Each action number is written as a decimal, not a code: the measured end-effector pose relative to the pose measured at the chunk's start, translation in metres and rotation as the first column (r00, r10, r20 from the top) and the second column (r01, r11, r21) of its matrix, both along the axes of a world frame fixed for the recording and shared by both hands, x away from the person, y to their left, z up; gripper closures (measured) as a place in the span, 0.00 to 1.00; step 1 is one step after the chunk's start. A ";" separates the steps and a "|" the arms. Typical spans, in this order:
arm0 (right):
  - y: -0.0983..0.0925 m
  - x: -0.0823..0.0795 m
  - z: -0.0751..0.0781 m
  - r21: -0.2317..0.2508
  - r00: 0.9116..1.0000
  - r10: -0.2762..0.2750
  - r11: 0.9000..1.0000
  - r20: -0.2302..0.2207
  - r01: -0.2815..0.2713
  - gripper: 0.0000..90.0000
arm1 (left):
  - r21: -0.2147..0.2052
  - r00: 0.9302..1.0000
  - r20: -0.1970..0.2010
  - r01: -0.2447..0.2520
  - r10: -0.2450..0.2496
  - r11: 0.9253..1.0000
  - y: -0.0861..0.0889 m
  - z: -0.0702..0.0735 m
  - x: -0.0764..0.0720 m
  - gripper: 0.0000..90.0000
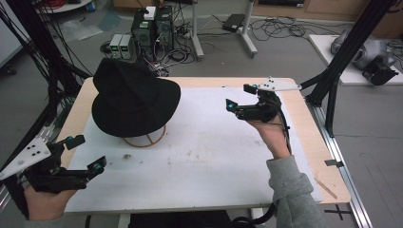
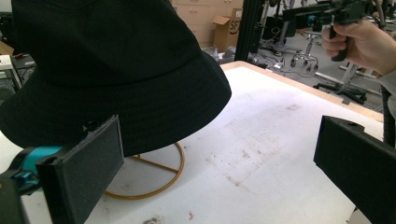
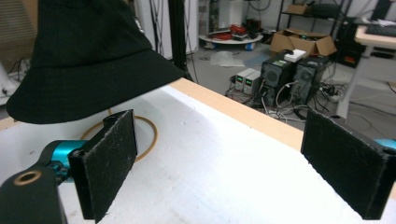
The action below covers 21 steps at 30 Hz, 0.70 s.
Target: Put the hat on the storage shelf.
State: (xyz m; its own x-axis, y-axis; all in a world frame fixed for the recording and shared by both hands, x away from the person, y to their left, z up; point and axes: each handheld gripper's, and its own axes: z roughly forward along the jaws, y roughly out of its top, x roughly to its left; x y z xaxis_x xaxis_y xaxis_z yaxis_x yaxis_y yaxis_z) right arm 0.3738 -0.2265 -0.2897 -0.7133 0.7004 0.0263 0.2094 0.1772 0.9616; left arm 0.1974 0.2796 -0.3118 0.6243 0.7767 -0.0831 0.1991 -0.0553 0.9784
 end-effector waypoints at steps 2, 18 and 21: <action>-0.006 -0.004 -0.004 0.012 1.000 -0.016 1.000 -0.001 0.016 0.11 | 0.000 1.000 0.000 -0.002 0.002 1.000 0.000 0.000 0.000 0.02; -0.048 -0.034 -0.022 0.033 0.990 -0.131 0.991 -0.056 0.133 0.11 | -0.020 0.998 0.033 -0.047 0.048 0.999 0.007 0.006 -0.005 0.02; -0.051 -0.037 -0.023 0.033 0.985 -0.167 0.985 -0.049 0.168 0.11 | -0.026 0.997 0.032 -0.068 0.068 0.997 0.008 0.005 -0.004 0.02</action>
